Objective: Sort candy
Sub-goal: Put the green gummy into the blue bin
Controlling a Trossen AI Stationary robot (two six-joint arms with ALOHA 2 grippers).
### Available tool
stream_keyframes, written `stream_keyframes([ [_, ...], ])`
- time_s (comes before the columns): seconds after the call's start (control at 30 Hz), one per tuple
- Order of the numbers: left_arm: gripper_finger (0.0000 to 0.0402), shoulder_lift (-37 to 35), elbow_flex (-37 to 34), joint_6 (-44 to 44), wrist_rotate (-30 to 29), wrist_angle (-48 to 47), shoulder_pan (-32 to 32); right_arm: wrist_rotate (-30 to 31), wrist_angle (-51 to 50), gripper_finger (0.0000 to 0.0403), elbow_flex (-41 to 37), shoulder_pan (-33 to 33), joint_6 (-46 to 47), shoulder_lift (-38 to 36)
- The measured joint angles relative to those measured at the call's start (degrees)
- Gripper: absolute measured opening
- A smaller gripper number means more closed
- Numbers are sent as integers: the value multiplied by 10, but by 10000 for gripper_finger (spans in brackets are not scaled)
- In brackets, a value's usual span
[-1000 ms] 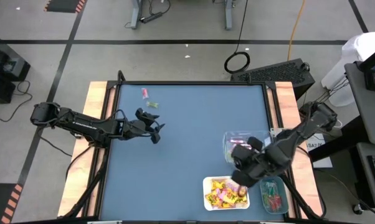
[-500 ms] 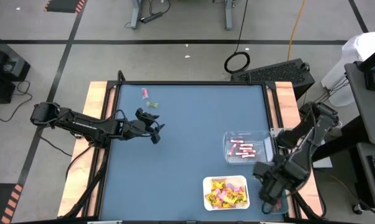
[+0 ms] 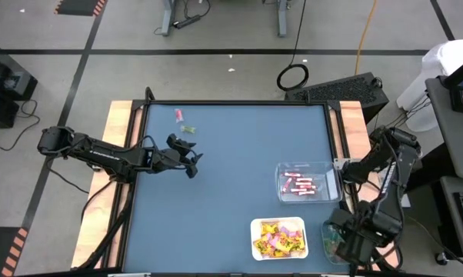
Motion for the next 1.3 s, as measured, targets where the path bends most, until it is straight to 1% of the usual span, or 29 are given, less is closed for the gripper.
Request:
stream_keyframes([
  [0.1, 249, 0, 0, 0, 0, 0, 0, 1, 1, 70, 0, 15, 35, 0],
  [0.23, 249, 0, 0, 0, 0, 0, 0, 1, 1, 70, 0, 30, 57, 0],
  [0.43, 249, 0, 0, 0, -1, 0, 0, 30, 1, 71, 0, 41, 105, 0],
  [0.53, 249, 0, 0, -9, -1, 0, 0, 28, 1, 71, 0, 41, 119, 4],
  [1.13, 249, 0, 0, -14, 0, 0, 0, 24, 6, 71, 0, 41, 120, 57],
  [1.23, 249, 0, 0, -14, 1, -1, 0, 24, 5, 83, 0, 41, 117, 72],
  [1.3, 249, 0, 0, -14, 1, -1, 0, 24, 9, 106, 0, 41, 114, 80],
])
